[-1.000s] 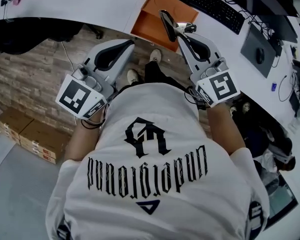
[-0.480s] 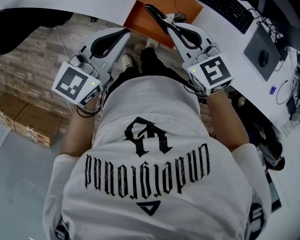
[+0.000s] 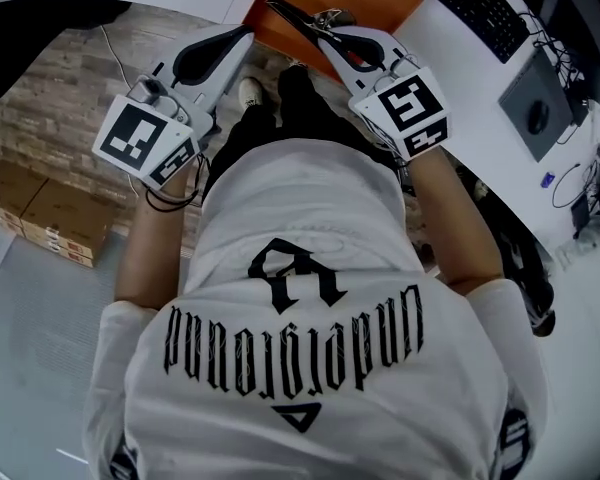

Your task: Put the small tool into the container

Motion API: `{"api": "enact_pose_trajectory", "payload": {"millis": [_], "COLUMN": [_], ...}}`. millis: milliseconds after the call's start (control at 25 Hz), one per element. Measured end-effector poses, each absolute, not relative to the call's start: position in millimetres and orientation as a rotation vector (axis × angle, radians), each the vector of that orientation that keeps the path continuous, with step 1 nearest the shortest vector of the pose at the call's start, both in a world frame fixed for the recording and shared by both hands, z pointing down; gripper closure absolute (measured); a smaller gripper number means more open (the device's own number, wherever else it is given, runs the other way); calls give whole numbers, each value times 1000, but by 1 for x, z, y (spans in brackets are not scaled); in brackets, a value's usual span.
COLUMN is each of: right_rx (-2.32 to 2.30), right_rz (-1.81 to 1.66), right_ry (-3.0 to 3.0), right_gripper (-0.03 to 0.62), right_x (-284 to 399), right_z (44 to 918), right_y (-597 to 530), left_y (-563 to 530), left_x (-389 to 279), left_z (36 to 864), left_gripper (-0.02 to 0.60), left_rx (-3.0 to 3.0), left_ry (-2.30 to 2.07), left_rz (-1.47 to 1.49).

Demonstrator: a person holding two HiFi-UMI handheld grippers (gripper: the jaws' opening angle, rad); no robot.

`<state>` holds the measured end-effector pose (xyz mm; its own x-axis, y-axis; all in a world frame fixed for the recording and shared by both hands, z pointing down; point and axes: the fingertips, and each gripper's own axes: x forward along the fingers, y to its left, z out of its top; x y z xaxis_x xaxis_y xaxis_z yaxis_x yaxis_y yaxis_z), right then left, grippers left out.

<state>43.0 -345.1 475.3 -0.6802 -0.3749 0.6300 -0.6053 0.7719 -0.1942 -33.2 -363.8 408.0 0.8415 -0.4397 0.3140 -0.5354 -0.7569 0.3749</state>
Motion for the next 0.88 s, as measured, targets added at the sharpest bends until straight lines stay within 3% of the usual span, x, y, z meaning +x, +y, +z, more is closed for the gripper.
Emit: {"api": "enact_pose_trajectory", "payload": {"millis": [880], "right_rx": [502], "right_rz": [707], "right_ry": [-2205], "right_gripper": [579], "right_x": [31], "right_z": [600], "right_y": [-337], "left_y": [-372], "left_x": [-27], "left_z": [483], "left_gripper": [568], "left_rx": [2436], "left_ry": [-715], "left_rz": [339]}}
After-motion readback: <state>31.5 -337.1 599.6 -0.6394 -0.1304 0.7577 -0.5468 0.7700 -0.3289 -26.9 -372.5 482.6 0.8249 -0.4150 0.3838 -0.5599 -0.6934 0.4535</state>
